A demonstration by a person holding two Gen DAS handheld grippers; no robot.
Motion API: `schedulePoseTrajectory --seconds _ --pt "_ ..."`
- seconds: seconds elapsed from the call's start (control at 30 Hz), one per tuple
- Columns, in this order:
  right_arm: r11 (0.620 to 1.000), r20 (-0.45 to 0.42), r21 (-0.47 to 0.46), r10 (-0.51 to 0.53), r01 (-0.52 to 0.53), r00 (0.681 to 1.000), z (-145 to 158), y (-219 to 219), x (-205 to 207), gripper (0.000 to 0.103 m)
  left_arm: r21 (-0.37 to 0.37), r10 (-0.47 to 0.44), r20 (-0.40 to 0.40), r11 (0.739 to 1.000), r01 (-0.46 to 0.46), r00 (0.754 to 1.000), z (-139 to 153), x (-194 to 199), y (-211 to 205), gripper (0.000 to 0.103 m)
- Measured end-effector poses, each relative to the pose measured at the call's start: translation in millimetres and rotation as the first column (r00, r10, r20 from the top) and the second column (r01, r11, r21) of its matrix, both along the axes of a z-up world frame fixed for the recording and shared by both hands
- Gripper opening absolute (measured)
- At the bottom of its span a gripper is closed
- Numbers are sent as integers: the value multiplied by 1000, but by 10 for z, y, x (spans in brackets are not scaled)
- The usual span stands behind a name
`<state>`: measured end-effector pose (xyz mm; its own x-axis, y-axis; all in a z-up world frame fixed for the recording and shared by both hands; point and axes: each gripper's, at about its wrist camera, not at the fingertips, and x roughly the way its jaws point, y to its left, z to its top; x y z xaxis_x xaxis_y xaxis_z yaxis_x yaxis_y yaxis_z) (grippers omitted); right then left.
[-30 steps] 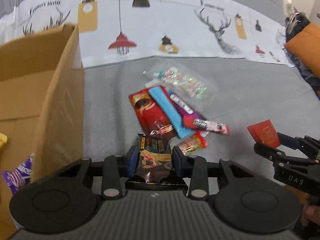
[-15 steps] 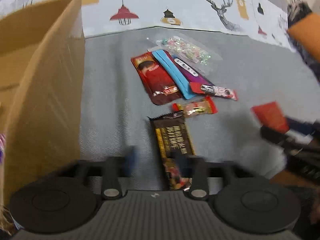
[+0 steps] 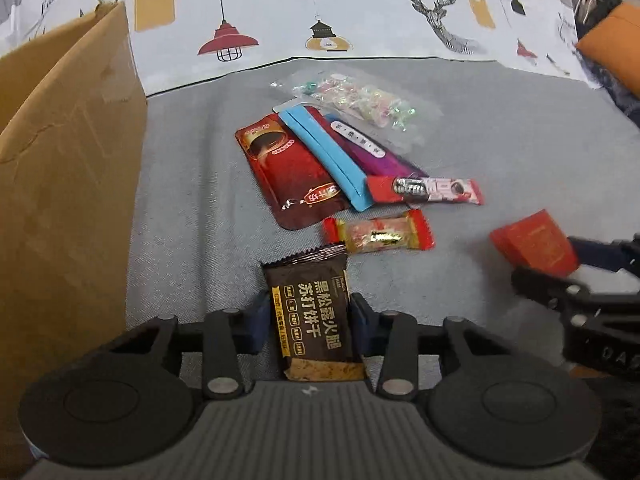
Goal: Organize snacks
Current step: 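Grasp the dark biscuit pack with the left tool while the right grasps the red packet, then carry the biscuit pack and red packet into the box and release both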
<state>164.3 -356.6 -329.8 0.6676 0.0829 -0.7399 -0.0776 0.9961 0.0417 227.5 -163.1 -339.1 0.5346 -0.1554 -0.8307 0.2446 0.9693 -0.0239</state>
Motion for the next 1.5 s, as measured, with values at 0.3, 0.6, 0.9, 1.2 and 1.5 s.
schedulePoseTrajectory --seconds 0.3,0.6,0.9,1.2,1.5 --pt "999 66 34 -2 0 998 229 66 -83 67 -115 18 8 993 -17 1000 386 -72 207 43" --pt "999 123 39 0 -4 992 468 432 -228 67 -191 29 33 981 -22 999 686 -156 457 42" --pt "998 195 68 1 -15 981 886 810 -325 67 -283 68 159 959 -21 985 1350 -352 870 42" --pt "986 308 93 100 -135 946 1540 1561 -363 67 -334 182 312 940 -72 932 2015 -569 1658 42" --pt "956 375 89 229 -281 898 1990 2327 -262 67 -366 325 378 912 -183 867 2293 -566 2632 42"
